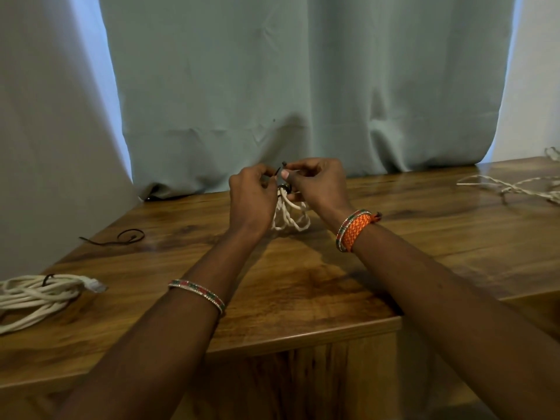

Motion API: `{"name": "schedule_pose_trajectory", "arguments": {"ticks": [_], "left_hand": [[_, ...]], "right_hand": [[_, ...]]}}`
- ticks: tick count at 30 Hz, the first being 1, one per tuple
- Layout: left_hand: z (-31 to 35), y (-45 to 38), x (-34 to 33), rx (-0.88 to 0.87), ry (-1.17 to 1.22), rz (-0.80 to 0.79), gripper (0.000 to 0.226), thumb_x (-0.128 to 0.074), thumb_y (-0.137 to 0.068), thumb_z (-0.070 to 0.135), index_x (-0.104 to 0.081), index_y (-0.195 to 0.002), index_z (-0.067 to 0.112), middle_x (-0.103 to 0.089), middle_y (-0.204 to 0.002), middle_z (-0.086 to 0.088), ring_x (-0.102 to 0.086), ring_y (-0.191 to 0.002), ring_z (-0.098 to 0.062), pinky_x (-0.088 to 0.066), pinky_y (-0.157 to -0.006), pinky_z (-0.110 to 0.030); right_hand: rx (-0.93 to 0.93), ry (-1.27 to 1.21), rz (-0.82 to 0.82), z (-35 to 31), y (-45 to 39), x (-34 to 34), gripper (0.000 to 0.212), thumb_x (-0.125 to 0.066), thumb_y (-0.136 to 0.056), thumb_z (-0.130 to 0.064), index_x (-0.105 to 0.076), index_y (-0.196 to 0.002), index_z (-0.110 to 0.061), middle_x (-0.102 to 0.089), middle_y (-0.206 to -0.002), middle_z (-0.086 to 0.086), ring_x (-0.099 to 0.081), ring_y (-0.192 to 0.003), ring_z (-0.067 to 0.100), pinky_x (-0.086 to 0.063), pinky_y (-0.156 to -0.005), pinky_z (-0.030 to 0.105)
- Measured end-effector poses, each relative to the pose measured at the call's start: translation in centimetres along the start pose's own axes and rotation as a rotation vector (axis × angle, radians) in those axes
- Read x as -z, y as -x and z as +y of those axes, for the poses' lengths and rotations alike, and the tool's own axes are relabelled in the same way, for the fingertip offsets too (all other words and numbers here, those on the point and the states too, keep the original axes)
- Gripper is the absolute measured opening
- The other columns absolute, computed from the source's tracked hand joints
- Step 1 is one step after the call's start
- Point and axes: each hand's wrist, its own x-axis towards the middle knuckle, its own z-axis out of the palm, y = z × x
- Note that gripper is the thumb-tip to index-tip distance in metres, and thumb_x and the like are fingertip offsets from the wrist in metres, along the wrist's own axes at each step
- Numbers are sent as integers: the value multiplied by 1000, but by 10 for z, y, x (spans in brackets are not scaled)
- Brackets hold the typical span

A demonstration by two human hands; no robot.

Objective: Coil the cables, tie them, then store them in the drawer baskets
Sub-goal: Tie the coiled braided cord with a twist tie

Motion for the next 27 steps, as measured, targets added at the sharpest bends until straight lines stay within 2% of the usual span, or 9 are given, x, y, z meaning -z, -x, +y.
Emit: {"name": "schedule_pose_trajectory", "arguments": {"ticks": [4, 9, 16, 18, 22, 25, 27], "left_hand": [[-2, 0, -1, -5, -17, -24, 13, -59, -89, 14, -70, -93, 9, -65, -71, -6, -55, -56, -9, -33, -48, -7], [-3, -1, -2, 3, -13, -11, 12, -59, -89, 15, -70, -92, 9, -65, -71, -8, -59, -60, -15, -36, -52, -15], [1, 0, 0, -2, -28, -16, 13, -59, -89, 13, -70, -92, 7, -61, -66, -4, -50, -50, -4, -31, -44, -4], [0, 0, 0, -7, -44, -21, 13, -58, -89, 14, -70, -92, 8, -63, -67, -5, -52, -51, -5, -32, -46, -6], [-1, 0, 0, -44, -82, -25, 14, -57, -89, 12, -71, -92, 8, -69, -76, -9, -62, -64, -15, -44, -57, -19], [-1, 0, 0, -54, -110, -34, 15, -56, -90, 10, -71, -91, 7, -69, -80, -8, -61, -67, -14, -39, -56, -11], [0, 0, 0, -52, -128, -34, 17, -55, -90, 10, -71, -91, 7, -70, -82, -8, -62, -70, -13, -38, -57, -11]], "right_hand": [[9, 34, -17, 2, 0, -1, 18, -72, -80, -5, -71, -97, 0, -71, -79, 13, -67, -54, 9, -52, -48, 18], [7, 34, 0, 2, 0, -2, 14, -72, -80, -3, -72, -93, 1, -70, -79, 12, -68, -56, 10, -53, -49, 19], [59, 96, 13, 1, 2, -4, 12, -72, -81, -4, -72, -92, 0, -70, -78, 11, -69, -59, 14, -55, -49, 20], [77, 110, 21, 1, 3, -5, 11, -71, -81, -3, -73, -91, 1, -70, -77, 11, -69, -57, 14, -55, -48, 21], [145, 198, 20, 2, 4, -5, 9, -70, -82, -3, -73, -89, 0, -70, -71, 9, -66, -49, 14, -54, -47, 21], [300, 372, 29, 5, 3, -6, 9, -71, -81, -6, -75, -88, -2, -73, -76, 10, -67, -63, 14, -56, -62, 24], [350, 438, 16, 6, 2, -6, 10, -70, -82, -8, -75, -90, -3, -74, -81, 10, -67, -75, 16, -56, -71, 27]]}}
